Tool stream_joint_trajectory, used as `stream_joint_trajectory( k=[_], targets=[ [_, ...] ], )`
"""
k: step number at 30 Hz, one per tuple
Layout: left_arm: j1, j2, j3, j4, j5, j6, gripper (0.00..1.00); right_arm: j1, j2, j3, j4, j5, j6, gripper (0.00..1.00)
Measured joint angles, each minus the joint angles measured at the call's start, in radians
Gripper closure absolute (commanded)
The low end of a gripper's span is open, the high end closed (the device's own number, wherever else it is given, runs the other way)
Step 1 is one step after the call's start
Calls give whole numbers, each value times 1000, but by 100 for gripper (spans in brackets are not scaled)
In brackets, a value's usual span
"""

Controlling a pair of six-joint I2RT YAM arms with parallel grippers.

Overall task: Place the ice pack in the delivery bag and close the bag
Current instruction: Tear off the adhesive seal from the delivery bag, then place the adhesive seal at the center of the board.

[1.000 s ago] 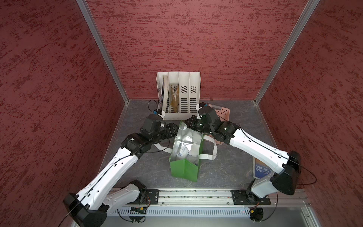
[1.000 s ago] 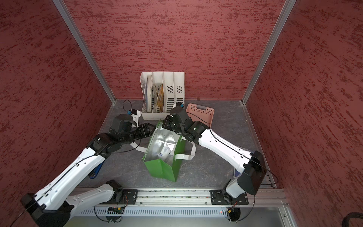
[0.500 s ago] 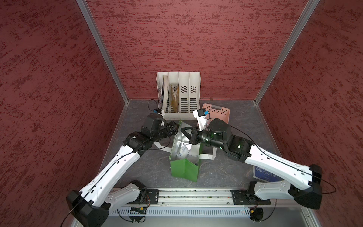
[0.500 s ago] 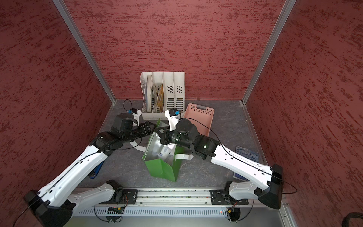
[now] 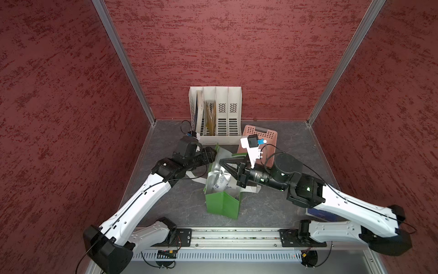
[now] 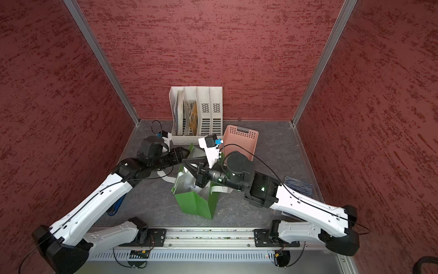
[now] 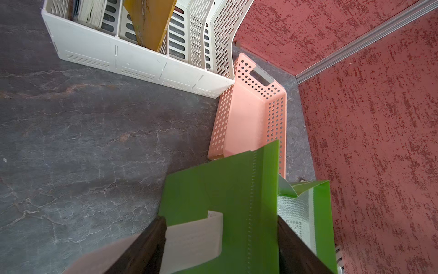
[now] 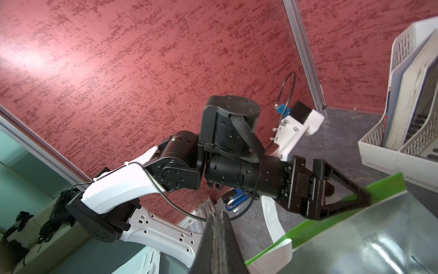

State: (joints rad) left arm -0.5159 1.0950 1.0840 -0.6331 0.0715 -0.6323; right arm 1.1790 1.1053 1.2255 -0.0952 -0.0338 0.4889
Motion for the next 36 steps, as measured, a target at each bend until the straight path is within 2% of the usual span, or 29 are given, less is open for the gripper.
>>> stream_joint_trajectory(
  k=[7,14,19,22,24,26,28,30,33,36],
  targets=[
    [0,0,-7,2,0,0,29,55,-37,27,-7,39,-65,100],
    [0,0,-7,2,-2,0,29,127,-38,138,-22,42,-148,100],
    [1,0,-7,2,-2,0,25,143,-60,182,-26,67,-199,100],
    [2,-1,-7,3,0,0,21,146,-74,186,-51,178,-237,100],
    [5,-8,-7,6,6,4,16,147,-85,185,-77,332,-289,100],
    [6,-23,-7,10,17,13,10,142,-97,172,-79,538,-358,100],
    [7,-43,-5,16,30,24,0,105,-117,138,-76,732,-432,100],
    [7,-67,4,20,44,35,0,11,-137,106,-127,853,-437,100],
    [7,-113,25,23,58,47,0,-235,-169,58,-290,934,-341,100],
    [7,-173,26,27,60,49,0,-404,-191,0,-401,963,-266,100]
  ],
)
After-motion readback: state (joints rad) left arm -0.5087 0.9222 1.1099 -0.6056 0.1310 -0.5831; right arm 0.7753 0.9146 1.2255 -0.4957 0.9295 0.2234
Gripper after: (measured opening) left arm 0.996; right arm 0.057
